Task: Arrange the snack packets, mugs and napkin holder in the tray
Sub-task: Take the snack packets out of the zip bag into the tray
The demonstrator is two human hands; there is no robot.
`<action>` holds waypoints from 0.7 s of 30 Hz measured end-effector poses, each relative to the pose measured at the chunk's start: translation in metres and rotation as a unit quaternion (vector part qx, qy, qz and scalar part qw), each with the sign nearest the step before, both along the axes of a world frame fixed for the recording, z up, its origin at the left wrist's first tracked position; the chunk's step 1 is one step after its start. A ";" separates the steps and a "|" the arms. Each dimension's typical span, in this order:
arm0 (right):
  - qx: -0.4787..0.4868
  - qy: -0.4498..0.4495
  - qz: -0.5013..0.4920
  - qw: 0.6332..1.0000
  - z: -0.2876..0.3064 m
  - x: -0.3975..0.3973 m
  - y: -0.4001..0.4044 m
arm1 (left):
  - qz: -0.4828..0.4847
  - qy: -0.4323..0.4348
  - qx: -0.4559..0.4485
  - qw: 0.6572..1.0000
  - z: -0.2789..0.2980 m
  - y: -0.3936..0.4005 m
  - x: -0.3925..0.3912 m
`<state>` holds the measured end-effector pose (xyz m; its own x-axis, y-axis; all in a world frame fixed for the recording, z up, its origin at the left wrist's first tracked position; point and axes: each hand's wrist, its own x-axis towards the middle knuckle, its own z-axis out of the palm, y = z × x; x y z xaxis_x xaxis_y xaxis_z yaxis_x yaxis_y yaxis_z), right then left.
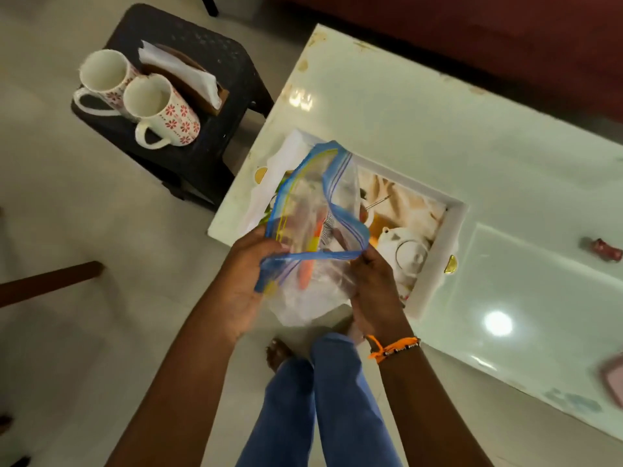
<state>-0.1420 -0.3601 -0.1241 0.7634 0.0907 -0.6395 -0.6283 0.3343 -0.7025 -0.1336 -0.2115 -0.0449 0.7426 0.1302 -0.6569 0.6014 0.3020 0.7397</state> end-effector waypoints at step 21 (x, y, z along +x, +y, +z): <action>-0.451 -0.258 0.030 0.854 0.103 -0.021 0.037 | 0.026 -0.080 0.425 0.901 0.019 0.043 -0.074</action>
